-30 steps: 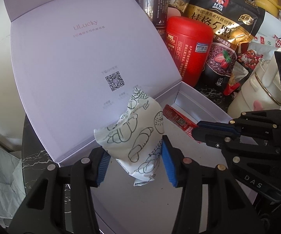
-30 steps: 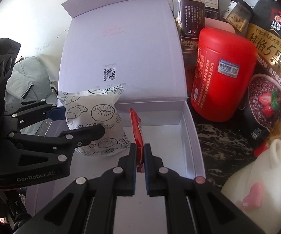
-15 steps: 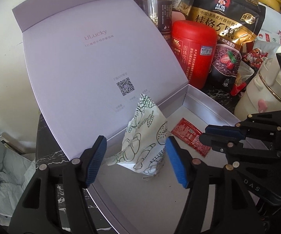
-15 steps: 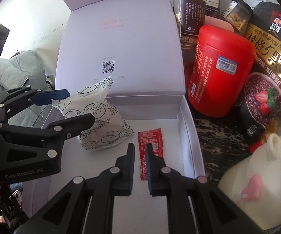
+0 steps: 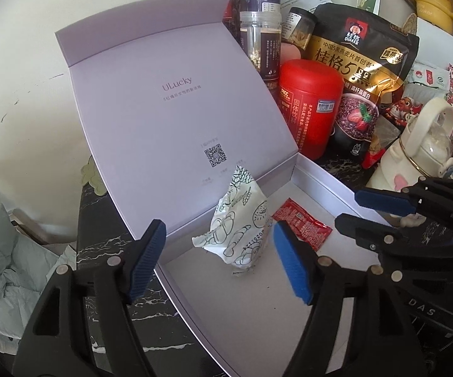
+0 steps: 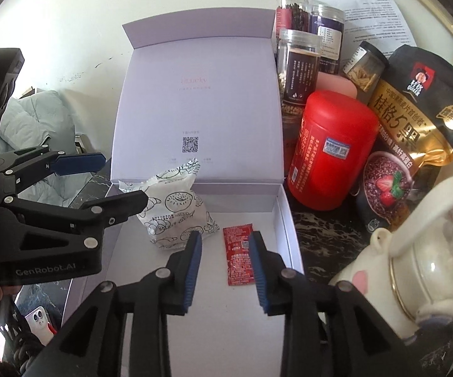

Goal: Organize objects
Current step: 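Open right gripper releasing ketchup while left gripper releases the pouch inside the box, then withdraw both open grippers from the box back over the table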

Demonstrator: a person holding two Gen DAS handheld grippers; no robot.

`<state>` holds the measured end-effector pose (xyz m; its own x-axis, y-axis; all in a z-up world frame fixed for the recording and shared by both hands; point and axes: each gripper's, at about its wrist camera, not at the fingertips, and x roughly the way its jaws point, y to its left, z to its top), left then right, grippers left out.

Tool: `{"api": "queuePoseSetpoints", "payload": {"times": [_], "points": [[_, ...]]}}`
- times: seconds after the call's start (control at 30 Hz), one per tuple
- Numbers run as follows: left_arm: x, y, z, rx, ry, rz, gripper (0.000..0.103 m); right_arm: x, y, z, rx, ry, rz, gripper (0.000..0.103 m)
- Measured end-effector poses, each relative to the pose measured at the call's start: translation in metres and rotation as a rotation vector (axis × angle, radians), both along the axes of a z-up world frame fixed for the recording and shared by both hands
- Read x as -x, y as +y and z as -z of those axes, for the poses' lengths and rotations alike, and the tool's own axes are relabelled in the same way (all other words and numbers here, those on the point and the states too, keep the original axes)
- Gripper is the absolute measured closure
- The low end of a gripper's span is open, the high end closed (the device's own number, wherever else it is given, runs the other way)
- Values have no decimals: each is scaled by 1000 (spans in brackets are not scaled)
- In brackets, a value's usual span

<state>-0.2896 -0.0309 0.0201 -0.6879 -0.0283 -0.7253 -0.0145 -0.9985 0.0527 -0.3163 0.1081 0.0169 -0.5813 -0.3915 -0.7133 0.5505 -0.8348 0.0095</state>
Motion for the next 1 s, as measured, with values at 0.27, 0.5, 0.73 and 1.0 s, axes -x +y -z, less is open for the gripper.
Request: {"api": "queuePoseSetpoints", "payload": {"times": [0.27, 0.5, 0.73, 1.0], "points": [[-25, -2, -27, -6, 47, -14, 27, -21, -5, -32, 6, 60, 20, 62], [-48, -2, -47, -14, 84, -25, 24, -46, -1, -58, 8, 116, 32, 50], [-74, 1, -66, -19, 120, -30, 20, -70, 6, -79, 8, 161, 58, 43], [-108, 4, -89, -20, 166, -39, 15, -104, 14, -104, 14, 213, 72, 37]]}}
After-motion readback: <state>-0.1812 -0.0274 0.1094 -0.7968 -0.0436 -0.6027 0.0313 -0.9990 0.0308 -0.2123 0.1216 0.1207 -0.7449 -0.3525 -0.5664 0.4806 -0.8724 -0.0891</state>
